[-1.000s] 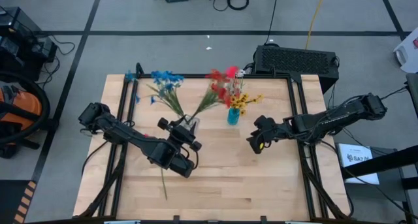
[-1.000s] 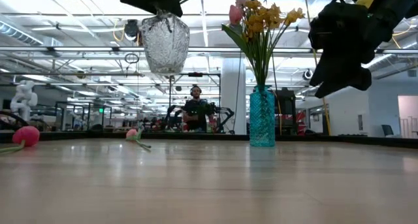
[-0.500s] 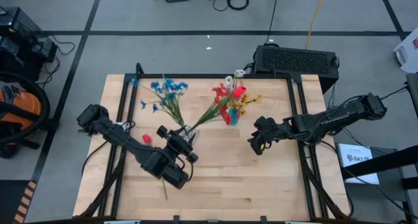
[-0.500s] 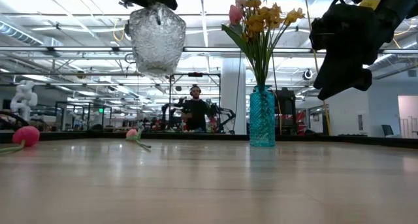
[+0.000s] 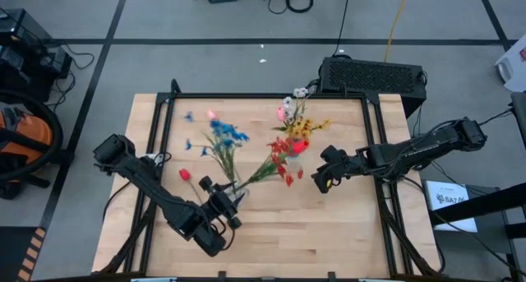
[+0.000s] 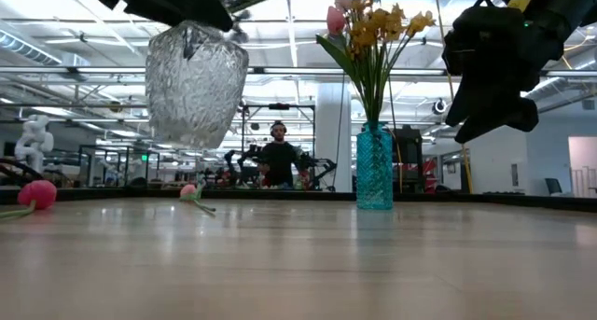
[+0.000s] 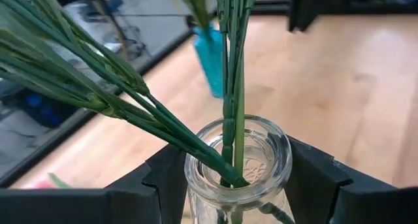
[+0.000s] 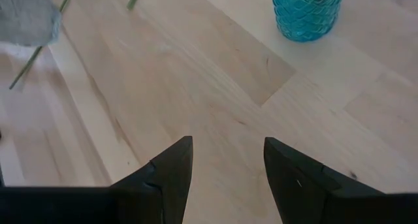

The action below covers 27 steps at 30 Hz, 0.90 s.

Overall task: Sort flowers into vase by color
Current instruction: Adjust the transparent vase

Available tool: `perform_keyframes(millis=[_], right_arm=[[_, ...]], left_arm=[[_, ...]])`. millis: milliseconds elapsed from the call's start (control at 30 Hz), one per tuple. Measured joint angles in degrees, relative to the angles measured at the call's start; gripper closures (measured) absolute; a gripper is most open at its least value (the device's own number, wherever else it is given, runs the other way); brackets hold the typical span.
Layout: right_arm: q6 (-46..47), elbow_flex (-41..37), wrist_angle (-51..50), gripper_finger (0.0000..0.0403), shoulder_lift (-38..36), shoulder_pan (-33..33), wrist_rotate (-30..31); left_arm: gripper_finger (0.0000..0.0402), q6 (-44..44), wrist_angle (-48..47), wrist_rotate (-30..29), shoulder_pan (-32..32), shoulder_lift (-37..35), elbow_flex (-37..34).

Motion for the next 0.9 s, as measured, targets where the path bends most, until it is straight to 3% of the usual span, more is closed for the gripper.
perform_keyframes(millis=[200,300,533,767,900], right_arm=[[2.71,0.0,0.04,0.0222,0.0,0.0,-0.15],[2.91,0.0,0.13,0.0222,0.0,-0.01,-0.19],[0.96,0.0,0.13,0.0222,0.0,0.0,-4.17],[-5.32,0.0,0.06,0.0222,0.02,0.0,-7.61],[-8.16,0.0,-0.02,0.0222,0.02,0.0,-7.78]], left_arm=[[0.0199,7.45,12.33,3.69,-0.39,0.04,-5.8],[0.0199,11.11,23.7,6.7,-0.03,0.04,-9.18],[0.0199,30.67,49.7,9.83,2.86,0.04,-12.74],[0.0199,52.72,52.12,20.03,5.11,0.04,-12.75],[0.0199,53.73,54.75,21.9,4.97,1.38,-12.75]])
